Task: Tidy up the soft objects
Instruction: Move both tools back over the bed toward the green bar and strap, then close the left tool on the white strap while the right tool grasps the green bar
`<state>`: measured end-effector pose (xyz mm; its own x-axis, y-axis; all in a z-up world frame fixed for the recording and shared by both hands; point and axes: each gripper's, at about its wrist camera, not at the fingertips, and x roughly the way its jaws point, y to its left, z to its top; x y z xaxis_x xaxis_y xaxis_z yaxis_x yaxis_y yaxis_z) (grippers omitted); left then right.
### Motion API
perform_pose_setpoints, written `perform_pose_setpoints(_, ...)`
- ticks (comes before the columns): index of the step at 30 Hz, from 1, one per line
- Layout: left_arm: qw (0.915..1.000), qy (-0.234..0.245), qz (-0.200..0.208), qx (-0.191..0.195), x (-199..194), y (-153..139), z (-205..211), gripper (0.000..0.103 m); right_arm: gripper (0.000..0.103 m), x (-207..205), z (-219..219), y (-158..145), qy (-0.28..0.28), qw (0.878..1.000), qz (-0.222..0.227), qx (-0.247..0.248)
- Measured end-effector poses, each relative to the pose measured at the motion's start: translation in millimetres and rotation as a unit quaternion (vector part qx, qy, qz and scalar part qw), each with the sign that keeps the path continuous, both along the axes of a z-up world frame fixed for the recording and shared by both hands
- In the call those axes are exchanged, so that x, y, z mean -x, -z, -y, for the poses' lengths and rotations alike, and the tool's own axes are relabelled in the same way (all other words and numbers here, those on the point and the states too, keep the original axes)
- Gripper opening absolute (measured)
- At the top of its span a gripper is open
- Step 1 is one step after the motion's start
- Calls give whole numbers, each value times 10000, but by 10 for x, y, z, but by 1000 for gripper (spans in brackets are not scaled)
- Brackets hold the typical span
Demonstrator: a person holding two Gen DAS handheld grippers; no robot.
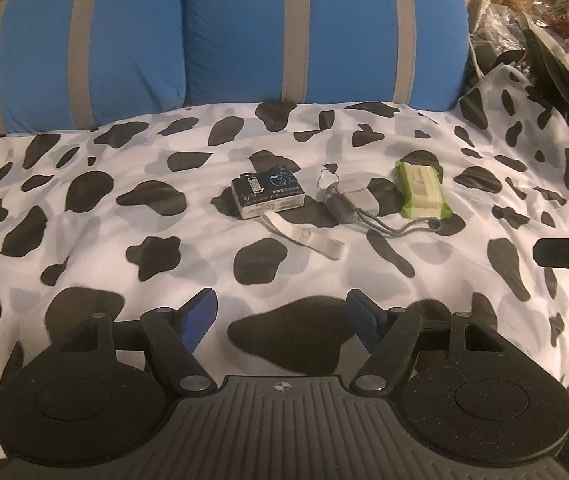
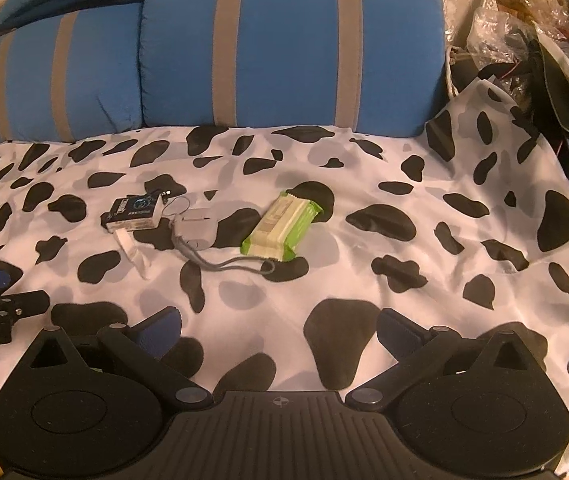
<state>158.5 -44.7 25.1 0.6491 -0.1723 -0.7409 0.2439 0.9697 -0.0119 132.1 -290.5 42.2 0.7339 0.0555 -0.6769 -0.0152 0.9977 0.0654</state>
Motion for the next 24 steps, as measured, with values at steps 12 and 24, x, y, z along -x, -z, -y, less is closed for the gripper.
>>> perform_pose_setpoints(12, 9983, -230, -432, 327, -612, 272, 72, 70, 103, -419, 90, 59, -7, 9999, -114, 41)
perform_pose_setpoints(24, 9945, -361, -857, 477, -1239, 652, 196, 70, 103, -706, 185, 129, -5, 9997, -203, 145)
